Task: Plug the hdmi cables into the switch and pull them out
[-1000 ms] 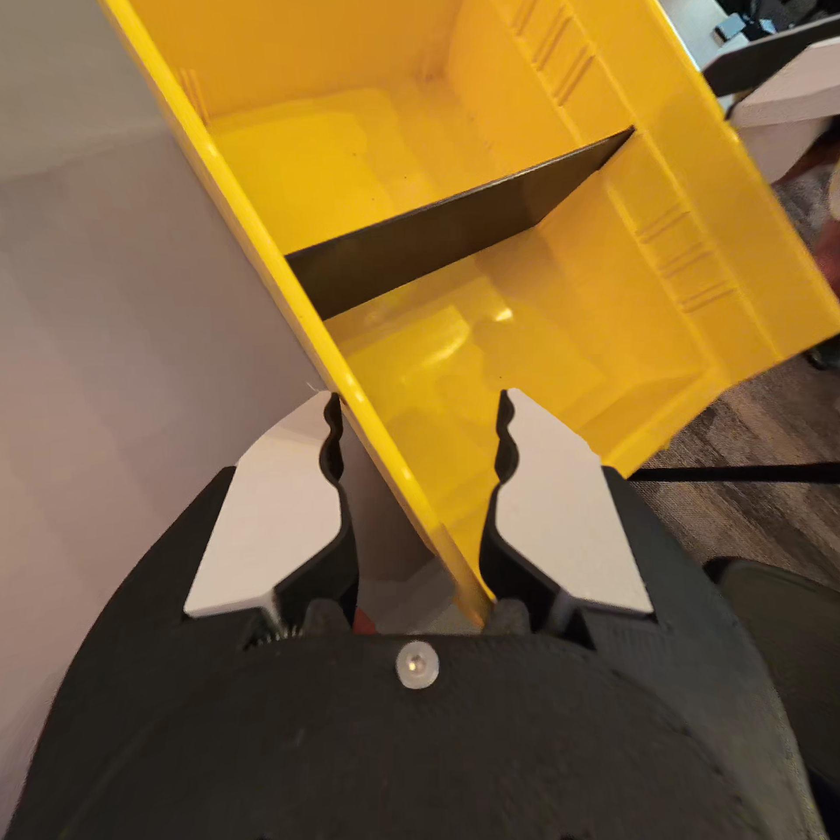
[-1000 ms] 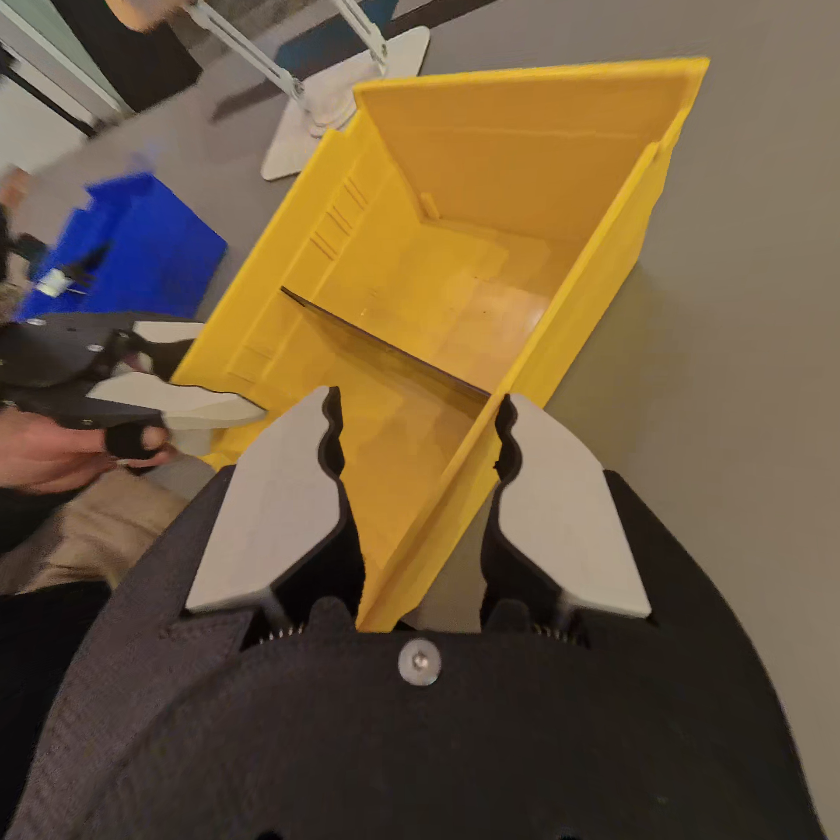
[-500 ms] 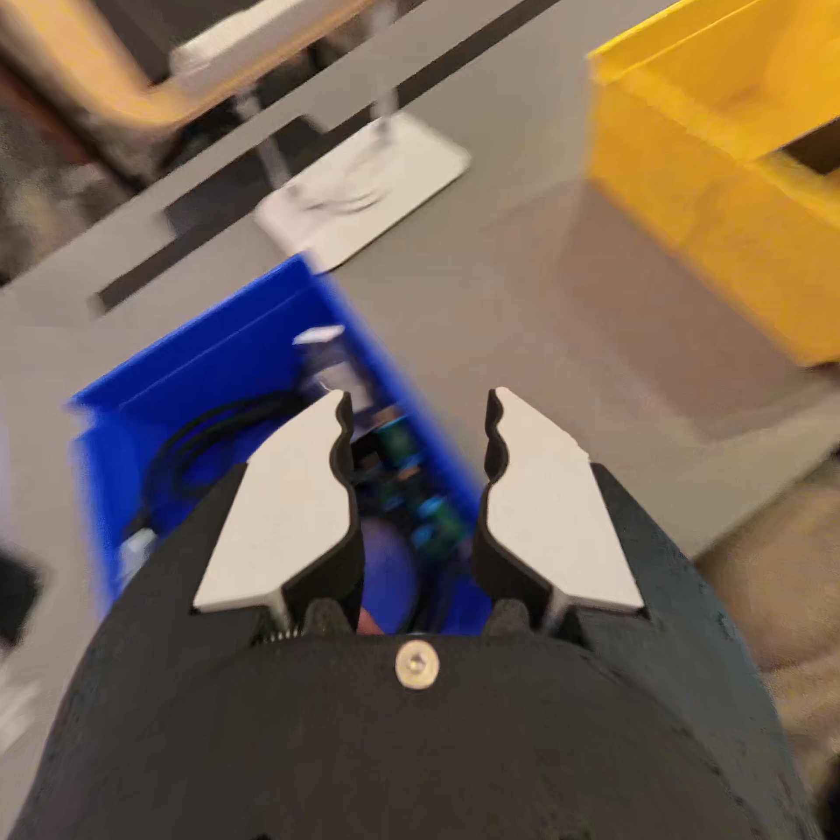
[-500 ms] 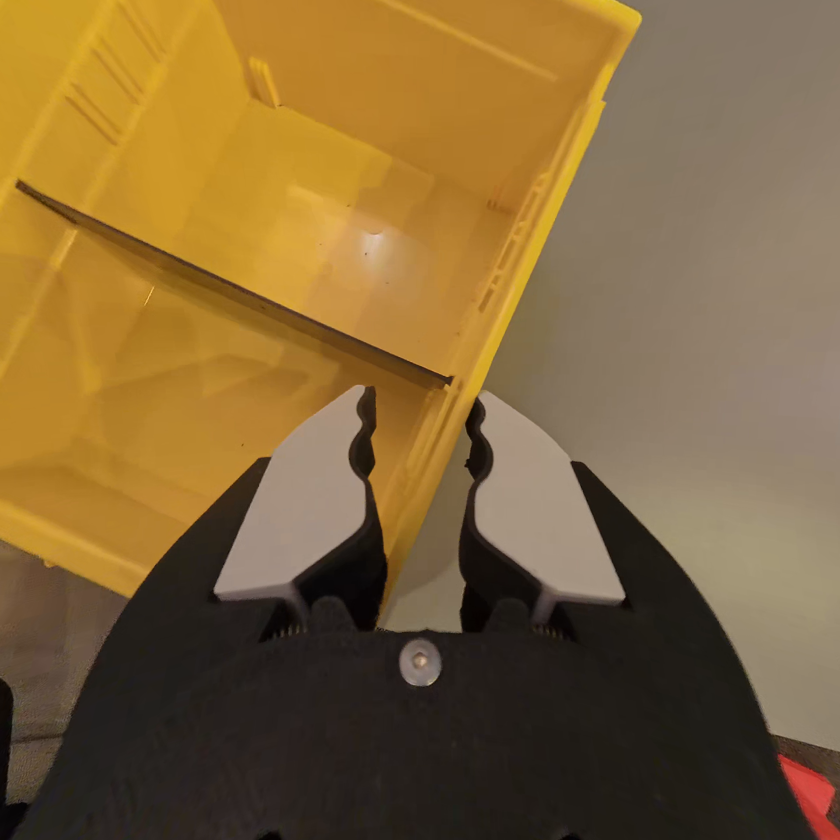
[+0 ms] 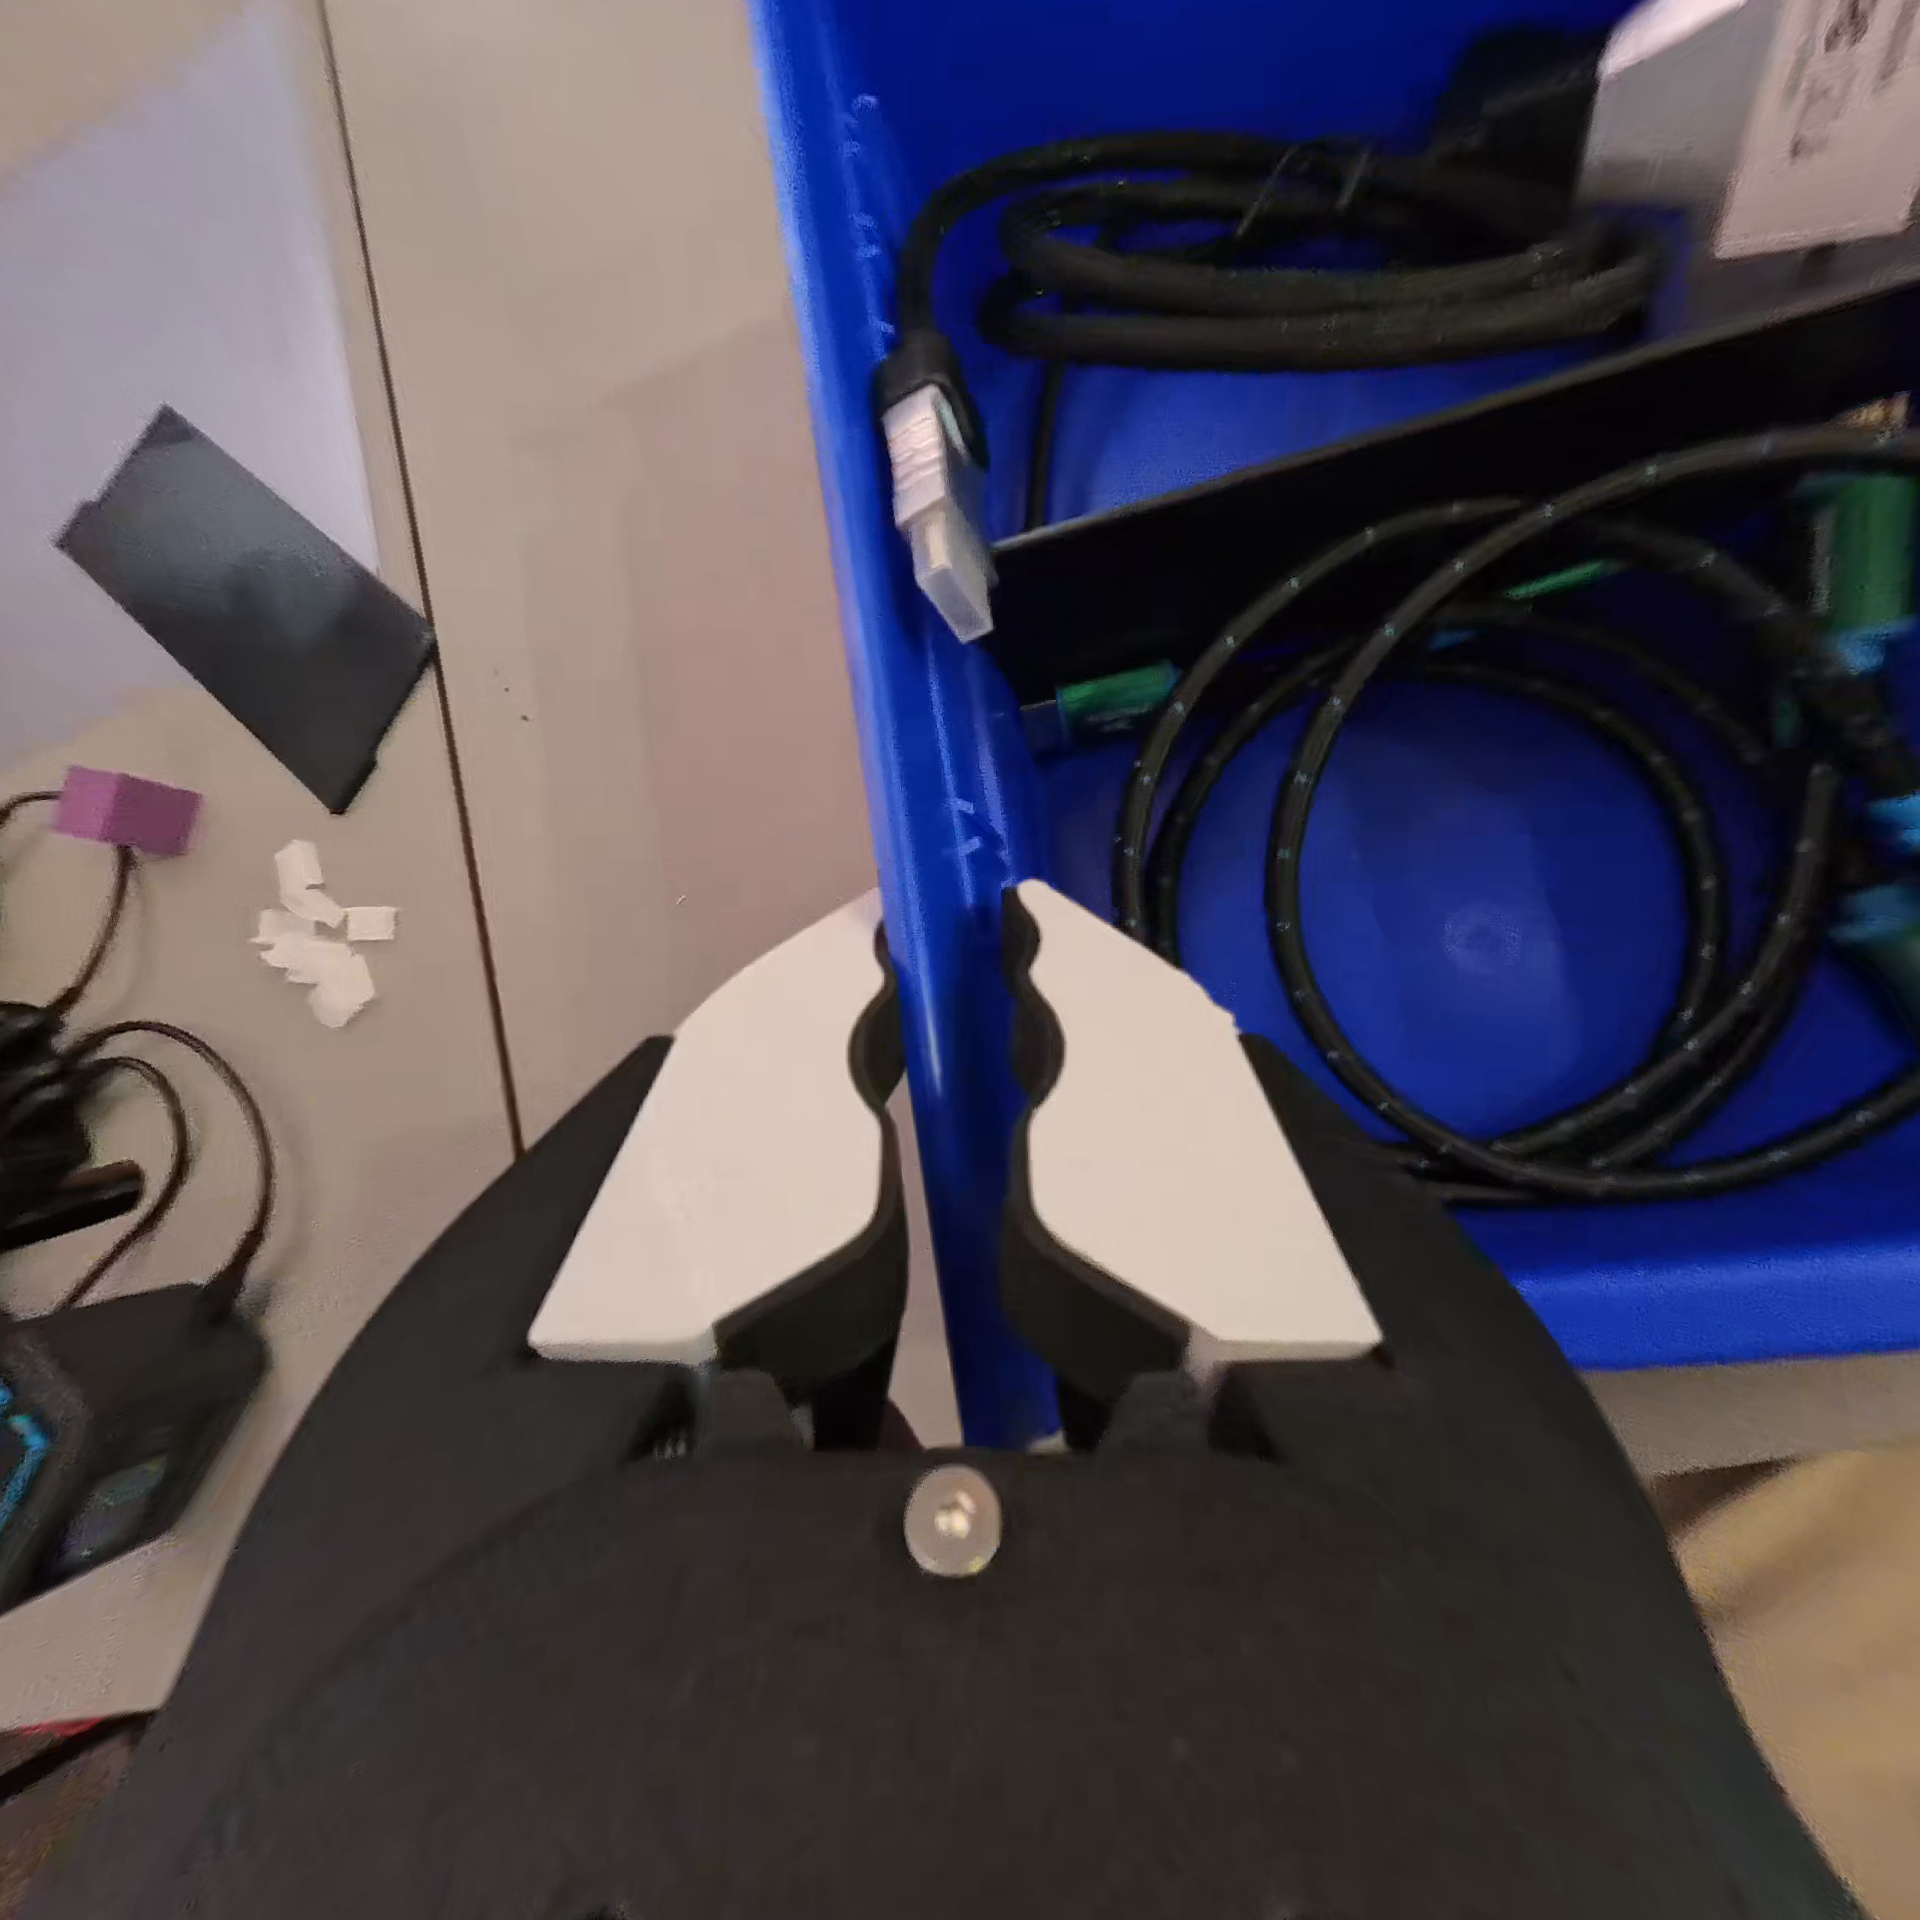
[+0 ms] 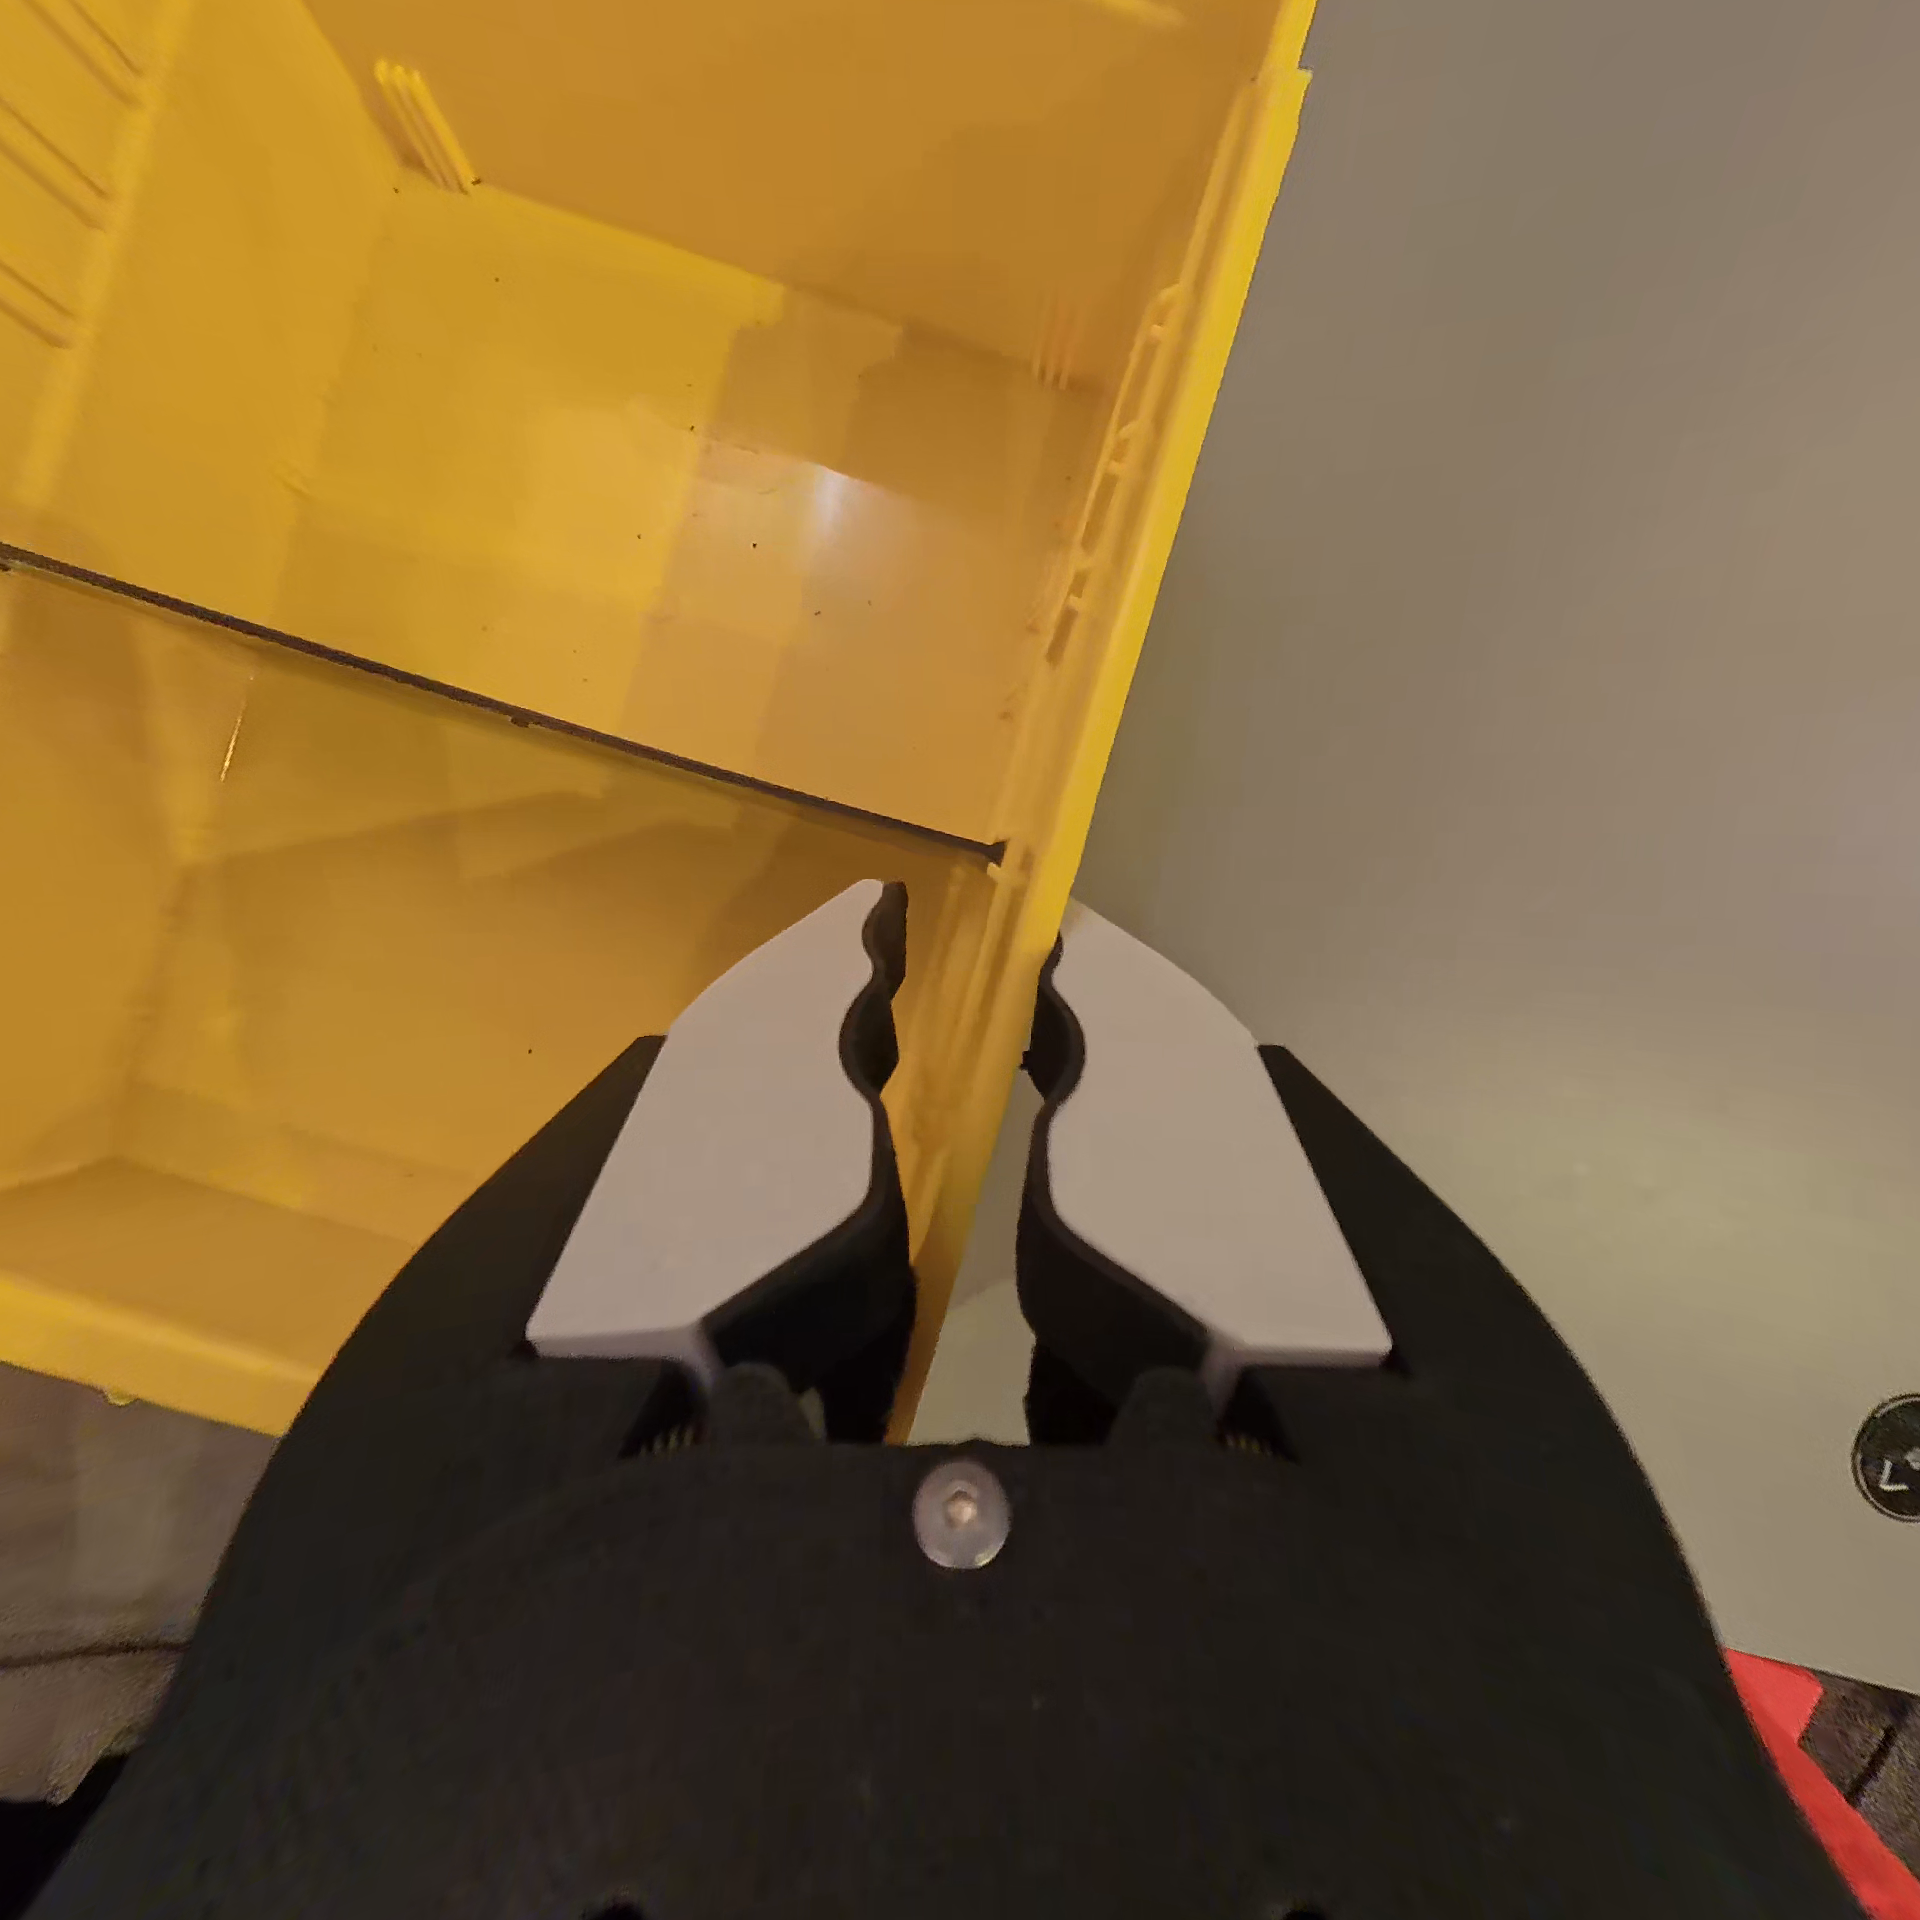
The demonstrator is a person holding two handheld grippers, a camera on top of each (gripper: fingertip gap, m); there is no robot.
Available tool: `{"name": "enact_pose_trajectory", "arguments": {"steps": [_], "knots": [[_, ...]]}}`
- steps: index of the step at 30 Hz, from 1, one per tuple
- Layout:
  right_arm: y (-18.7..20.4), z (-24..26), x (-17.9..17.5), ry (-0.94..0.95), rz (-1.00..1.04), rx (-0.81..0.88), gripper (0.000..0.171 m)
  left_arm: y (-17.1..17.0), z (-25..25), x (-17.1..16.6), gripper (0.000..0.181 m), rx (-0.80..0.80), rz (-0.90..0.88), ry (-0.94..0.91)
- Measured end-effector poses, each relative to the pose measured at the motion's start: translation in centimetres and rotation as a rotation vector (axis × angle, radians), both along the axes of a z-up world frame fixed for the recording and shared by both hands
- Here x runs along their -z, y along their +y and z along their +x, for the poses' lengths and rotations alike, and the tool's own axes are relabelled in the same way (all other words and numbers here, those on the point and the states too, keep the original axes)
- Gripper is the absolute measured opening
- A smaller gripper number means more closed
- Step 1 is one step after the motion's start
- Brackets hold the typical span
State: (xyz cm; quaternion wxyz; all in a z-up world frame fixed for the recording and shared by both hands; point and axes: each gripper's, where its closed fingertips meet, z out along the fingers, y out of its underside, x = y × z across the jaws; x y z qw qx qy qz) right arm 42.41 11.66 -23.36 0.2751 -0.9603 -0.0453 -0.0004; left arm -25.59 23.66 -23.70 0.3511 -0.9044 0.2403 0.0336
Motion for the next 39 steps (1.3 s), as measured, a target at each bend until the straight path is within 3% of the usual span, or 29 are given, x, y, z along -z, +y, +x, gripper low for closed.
{"name": "enact_pose_trajectory", "arguments": {"steps": [16, 19, 23, 25, 29, 35, 39], "knots": [[0.0, 1.9, 1.2, -0.008, -0.039, -0.013, 0.022, -2.7, -4.3, -0.1, 0.011, -0.153, 0.043, -0.104], [0.5, 2.9, 0.4, -0.087, 0.012, 0.003, 0.043, -2.4, -5.2, -0.2, 0.014, -0.154, 0.063, -0.101], [0.5, 3.5, -2.4, -0.219, 0.107, 0.015, 0.061, -1.5, -6.4, -3.0, 0.044, -0.160, 0.197, -0.023], [0.6, 2.9, -4.2, -0.245, 0.158, 0.012, 0.060, -1.0, -5.6, -5.4, 0.048, -0.092, 0.294, 0.032], [1.5, -1.2, -8.5, -0.228, 0.283, -0.055, 0.056, -0.1, -1.0, -8.1, 0.048, 0.189, 0.405, 0.269], [2.9, -12.0, -11.6, -0.172, 0.390, -0.283, 0.054, 2.9, 2.8, -5.0, 0.049, 0.601, 0.236, 0.655], [3.0, -18.4, -11.5, -0.131, 0.416, -0.416, 0.053, 4.5, 2.2, -3.0, 0.049, 0.754, 0.093, 0.726]]}}
